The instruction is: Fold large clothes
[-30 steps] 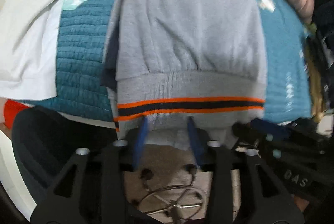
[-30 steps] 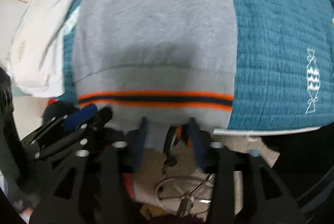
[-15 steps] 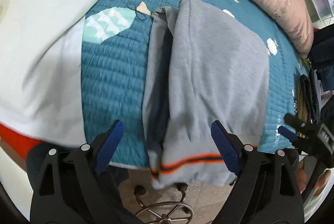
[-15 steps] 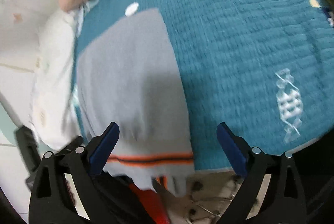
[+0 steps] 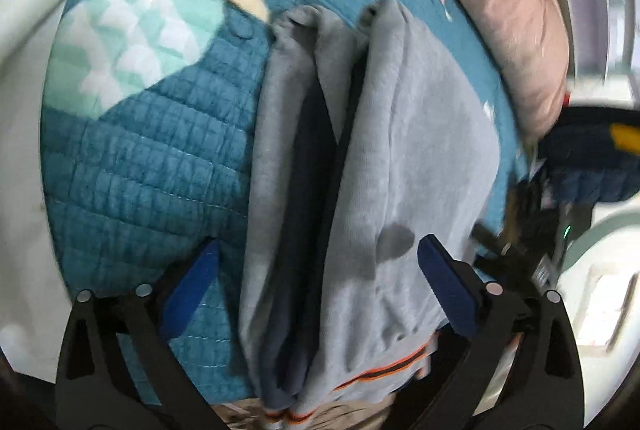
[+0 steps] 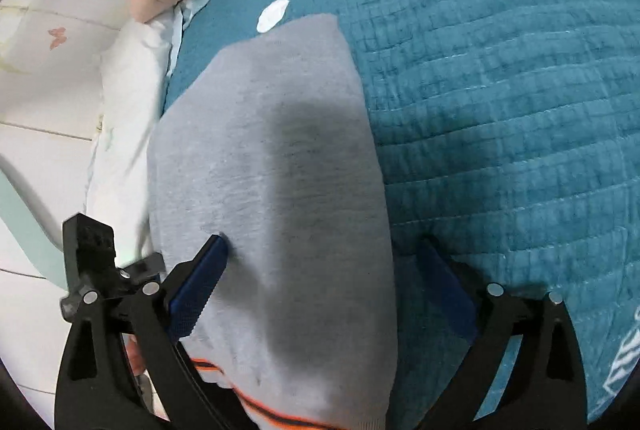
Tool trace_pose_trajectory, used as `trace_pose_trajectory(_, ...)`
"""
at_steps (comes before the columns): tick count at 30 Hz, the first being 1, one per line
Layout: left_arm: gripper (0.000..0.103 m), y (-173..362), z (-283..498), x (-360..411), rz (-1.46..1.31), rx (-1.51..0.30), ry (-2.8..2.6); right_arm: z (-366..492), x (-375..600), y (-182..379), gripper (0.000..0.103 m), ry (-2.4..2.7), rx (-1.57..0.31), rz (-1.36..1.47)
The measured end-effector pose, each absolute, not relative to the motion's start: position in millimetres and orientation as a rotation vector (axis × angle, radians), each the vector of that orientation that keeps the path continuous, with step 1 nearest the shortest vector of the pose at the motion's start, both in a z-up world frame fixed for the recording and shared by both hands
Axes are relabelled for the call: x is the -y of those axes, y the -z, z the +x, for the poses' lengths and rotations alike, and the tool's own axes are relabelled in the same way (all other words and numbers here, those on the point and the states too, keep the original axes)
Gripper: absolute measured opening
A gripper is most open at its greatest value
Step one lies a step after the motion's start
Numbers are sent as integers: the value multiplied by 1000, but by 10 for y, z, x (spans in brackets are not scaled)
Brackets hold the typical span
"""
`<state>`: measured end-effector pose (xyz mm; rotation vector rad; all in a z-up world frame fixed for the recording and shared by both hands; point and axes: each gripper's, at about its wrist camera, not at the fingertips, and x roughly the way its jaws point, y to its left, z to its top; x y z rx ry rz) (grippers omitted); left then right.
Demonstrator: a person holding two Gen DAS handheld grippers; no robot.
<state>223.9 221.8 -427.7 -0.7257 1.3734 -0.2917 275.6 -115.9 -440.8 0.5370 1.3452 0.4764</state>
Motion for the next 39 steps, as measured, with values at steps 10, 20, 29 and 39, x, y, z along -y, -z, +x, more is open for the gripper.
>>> trace_pose_trajectory(10,69,4285,2075,-2226,-686,-1402,365,2520,1300,4144,52,-625,-1331,636)
trace_pose_trajectory(20,32,4091,2038,-1944,-638,-1268,309,2444,1123,4181,30,-601,-1314,631)
trace_pose_trajectory(29,28,3677,1980,-1485,-507,-1268,339,2261,1256,3692,27,-592,-1236,574)
trace_pose_trajectory(39,28,3069,2034,-270,-435,-1196,493,2145,2471,3069,26,-513,-1064,576)
